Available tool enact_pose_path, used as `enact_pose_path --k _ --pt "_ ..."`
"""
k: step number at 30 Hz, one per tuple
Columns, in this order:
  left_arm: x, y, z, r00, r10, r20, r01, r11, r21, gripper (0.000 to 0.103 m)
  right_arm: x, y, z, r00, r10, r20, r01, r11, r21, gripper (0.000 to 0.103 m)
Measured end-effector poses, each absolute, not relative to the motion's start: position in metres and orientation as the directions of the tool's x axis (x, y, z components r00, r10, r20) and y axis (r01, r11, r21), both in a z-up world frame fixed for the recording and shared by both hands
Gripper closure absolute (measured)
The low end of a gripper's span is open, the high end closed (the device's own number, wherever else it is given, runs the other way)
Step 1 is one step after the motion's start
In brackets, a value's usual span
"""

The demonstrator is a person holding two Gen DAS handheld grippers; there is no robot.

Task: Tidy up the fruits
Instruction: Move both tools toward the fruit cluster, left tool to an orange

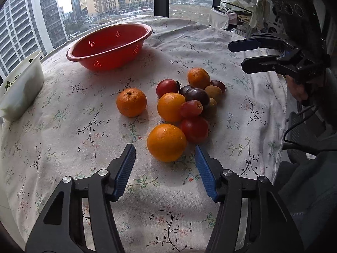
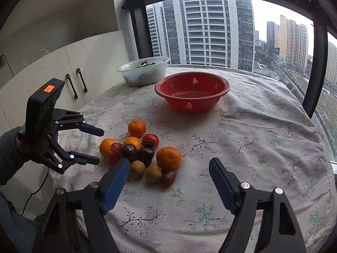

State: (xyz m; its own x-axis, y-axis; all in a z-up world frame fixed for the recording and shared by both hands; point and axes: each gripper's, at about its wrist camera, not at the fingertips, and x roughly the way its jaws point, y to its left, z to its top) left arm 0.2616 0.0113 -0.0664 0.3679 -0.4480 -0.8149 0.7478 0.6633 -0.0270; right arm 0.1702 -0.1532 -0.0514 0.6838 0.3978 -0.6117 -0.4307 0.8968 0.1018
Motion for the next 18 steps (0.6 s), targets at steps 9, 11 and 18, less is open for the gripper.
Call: enact_pose_path --k 9,11,18 --pt "0.277 0.014 -0.077 0.300 -0.503 -0.810 0.763 0.636 -0.113 0.053 0.190 -0.146 -0.063 0.604 0.449 -0.659 -0.489 0.861 0.139 0.038" --pt "0.276 0.014 -0.079 0.277 -0.515 -0.811 0.776 0.618 -0.127 0.053 0.194 -0.146 -0.064 0.588 0.462 -0.664 -0.490 0.857 0.163 0.038" --pt "0.282 0.016 -0.082 0.253 -0.549 -0.797 0.775 0.608 -0.173 0.053 0.200 -0.142 -0.069 0.552 0.487 -0.676 -0.510 0.839 0.188 0.038"
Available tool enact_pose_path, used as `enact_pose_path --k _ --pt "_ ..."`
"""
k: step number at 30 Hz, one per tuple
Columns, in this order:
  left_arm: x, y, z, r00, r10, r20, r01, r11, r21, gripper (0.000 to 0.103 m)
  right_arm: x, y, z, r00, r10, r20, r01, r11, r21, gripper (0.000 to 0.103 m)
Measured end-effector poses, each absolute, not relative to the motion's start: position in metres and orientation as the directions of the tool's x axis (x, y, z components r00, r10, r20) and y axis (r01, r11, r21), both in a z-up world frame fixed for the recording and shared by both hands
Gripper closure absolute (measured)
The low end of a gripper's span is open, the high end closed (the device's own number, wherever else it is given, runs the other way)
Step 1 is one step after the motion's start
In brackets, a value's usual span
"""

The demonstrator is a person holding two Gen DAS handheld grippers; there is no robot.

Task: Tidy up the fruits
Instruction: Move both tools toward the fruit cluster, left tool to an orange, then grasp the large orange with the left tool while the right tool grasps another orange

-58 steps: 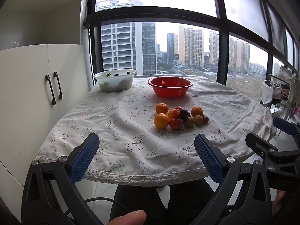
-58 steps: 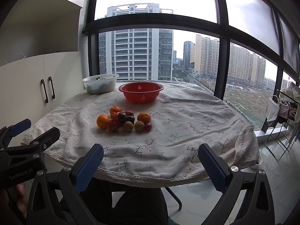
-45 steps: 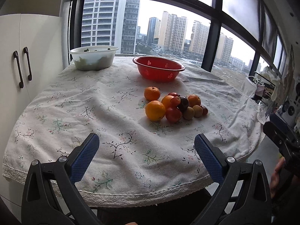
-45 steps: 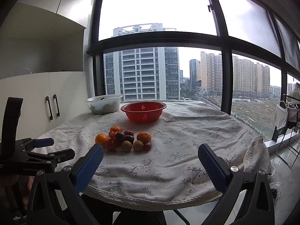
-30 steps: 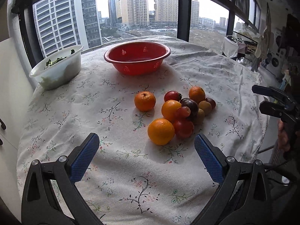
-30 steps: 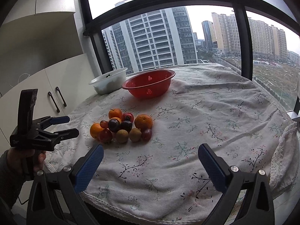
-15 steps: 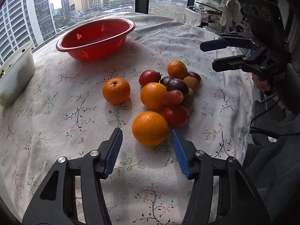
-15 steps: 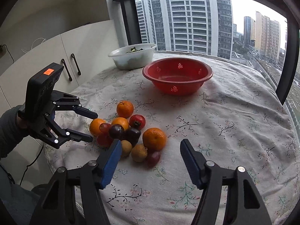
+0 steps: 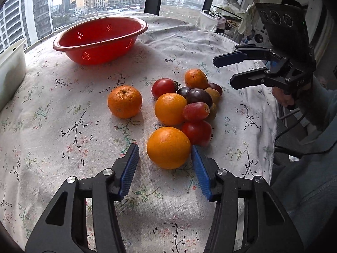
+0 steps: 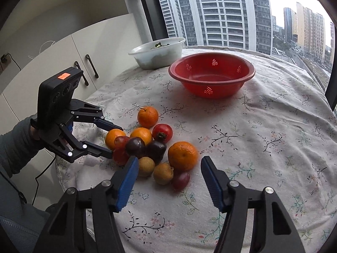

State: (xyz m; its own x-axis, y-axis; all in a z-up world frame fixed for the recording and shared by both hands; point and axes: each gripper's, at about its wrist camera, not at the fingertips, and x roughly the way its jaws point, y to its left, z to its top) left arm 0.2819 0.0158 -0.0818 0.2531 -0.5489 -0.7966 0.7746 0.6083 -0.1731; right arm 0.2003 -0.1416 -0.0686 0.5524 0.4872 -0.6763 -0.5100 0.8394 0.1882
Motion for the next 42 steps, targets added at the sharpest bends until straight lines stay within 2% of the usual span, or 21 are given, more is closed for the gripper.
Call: enact_pose_path --k 1,3,14,28,35,42 --pt "0.282 0.016 -0.083 0.253 -0.552 -0.795 0.776 0.606 -0.174 0.054 0.201 -0.141 -0.069 0.550 0.489 -0.677 -0.509 0.839 0.192 0.038" --pt "0.282 0.015 -0.082 0.245 -0.561 -0.791 0.782 0.596 -0.181 0.064 0.202 -0.142 -0.070 0.542 0.497 -0.678 -0.509 0.836 0.207 0.038" --pt "0.281 0.023 -0.080 0.260 -0.575 -0.775 0.769 0.609 -0.194 0.064 0.219 -0.147 -0.074 0.517 0.529 -0.673 -0.464 0.834 0.298 0.043" --pt "0.280 0.034 -0.078 0.287 -0.580 -0.762 0.746 0.634 -0.201 0.064 0.244 -0.138 -0.092 0.477 0.470 -0.742 -0.412 0.866 0.283 0.049" --pt "0.278 0.039 -0.078 0.298 -0.577 -0.760 0.734 0.648 -0.204 0.064 0.247 -0.130 -0.094 0.468 0.462 -0.754 -0.429 0.864 0.263 0.060" --pt "0.276 0.042 -0.077 0.306 -0.580 -0.755 0.728 0.654 -0.208 0.064 0.243 -0.134 -0.093 0.477 0.475 -0.740 -0.428 0.860 0.277 0.062"
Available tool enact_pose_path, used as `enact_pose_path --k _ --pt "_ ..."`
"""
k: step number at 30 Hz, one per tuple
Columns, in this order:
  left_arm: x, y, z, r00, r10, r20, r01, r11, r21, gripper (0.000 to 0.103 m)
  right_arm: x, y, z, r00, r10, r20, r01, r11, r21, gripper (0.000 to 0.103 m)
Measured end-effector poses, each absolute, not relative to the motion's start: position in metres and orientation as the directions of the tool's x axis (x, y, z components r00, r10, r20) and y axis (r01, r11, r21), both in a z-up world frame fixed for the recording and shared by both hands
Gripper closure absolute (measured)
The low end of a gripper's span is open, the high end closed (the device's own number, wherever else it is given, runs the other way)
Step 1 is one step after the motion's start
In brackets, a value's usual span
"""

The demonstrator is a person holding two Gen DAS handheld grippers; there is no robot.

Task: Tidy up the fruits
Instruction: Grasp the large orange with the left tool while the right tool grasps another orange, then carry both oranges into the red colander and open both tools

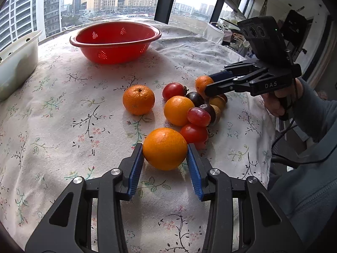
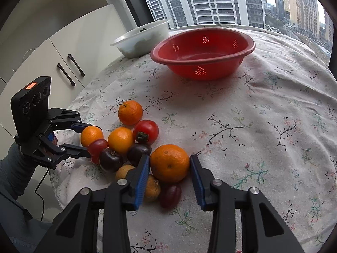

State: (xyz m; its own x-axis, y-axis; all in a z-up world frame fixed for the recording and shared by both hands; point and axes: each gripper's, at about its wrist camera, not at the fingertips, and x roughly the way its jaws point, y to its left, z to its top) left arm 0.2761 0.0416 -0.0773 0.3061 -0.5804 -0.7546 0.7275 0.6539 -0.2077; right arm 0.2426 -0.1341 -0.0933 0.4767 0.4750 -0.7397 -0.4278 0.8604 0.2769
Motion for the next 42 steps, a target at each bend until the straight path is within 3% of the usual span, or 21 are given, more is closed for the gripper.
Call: enact_pose_path --k 14,26,35,42 --pt "0.279 0.049 -0.071 0.330 -0.587 -0.740 0.702 0.676 -0.223 0.064 0.235 -0.150 -0.087 0.506 0.515 -0.692 -0.410 0.849 0.333 0.062" --pt "0.309 0.080 -0.034 0.433 -0.556 -0.709 0.644 0.742 -0.188 0.064 0.245 -0.185 -0.071 0.577 0.491 -0.652 -0.336 0.871 0.359 0.062" --pt "0.394 0.065 0.012 0.531 -0.481 -0.698 0.603 0.793 -0.086 0.064 0.282 -0.231 -0.017 0.735 0.354 -0.578 -0.211 0.930 0.302 0.062" --pt "0.483 0.023 0.025 0.554 -0.425 -0.716 0.574 0.818 -0.042 0.064 0.333 -0.213 0.030 0.783 0.354 -0.511 -0.267 0.934 0.238 0.062"
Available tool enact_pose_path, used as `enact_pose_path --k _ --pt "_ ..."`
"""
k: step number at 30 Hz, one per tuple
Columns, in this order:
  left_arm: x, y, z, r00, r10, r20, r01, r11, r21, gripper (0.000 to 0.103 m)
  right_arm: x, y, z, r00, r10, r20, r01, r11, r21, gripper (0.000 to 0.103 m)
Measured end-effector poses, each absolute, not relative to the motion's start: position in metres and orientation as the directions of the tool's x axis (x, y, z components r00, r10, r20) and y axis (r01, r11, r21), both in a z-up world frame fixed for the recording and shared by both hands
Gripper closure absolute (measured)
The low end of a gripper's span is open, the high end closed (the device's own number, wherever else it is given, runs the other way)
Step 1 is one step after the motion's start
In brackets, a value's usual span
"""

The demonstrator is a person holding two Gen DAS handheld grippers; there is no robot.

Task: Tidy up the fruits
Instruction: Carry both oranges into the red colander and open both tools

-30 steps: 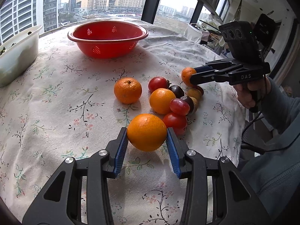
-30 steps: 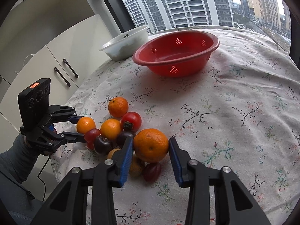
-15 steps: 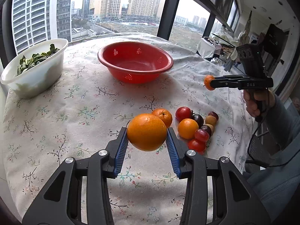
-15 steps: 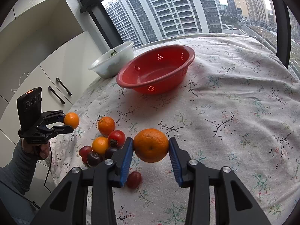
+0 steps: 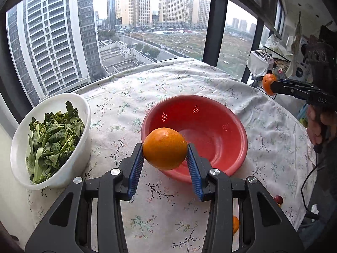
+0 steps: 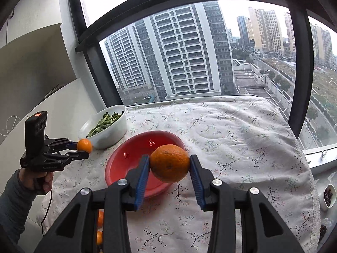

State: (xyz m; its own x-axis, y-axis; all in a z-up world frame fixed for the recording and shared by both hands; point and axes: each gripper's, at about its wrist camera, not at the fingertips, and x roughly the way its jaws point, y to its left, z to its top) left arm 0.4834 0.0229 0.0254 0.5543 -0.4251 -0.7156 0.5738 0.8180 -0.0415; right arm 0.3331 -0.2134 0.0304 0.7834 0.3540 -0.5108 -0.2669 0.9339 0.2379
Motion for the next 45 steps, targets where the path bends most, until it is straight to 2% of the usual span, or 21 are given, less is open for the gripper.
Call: enact_pose_path --k 5,15,32,43,45 --pt "0.515 -0.014 0.005 0.504 -0.371 -0.780 0.612 0.790 0.019 0.064 0.368 -0.179 0.025 0.740 0.368 -0.563 -0.322 0.929 0.185 0.062" --pt "0.541 -0.048 -0.024 0.451 -0.317 -0.834 0.656 0.752 0.068 0.064 0.414 -0.144 -0.011 0.657 0.349 -0.669 -0.386 0.917 0.098 0.062" --pt "0.561 -0.087 -0.064 0.416 -0.228 -0.880 0.689 0.711 0.141 0.064 0.444 -0.111 -0.050 0.536 0.223 -0.814 -0.480 0.874 -0.076 0.062" --pt "0.555 -0.092 -0.071 0.438 -0.195 -0.878 0.694 0.694 0.192 0.064 0.456 -0.109 -0.059 0.505 0.194 -0.841 -0.493 0.865 -0.096 0.062" --pt "0.552 -0.093 -0.071 0.444 -0.190 -0.876 0.696 0.688 0.204 0.061 0.455 -0.109 -0.059 0.504 0.197 -0.841 -0.495 0.864 -0.094 0.062"
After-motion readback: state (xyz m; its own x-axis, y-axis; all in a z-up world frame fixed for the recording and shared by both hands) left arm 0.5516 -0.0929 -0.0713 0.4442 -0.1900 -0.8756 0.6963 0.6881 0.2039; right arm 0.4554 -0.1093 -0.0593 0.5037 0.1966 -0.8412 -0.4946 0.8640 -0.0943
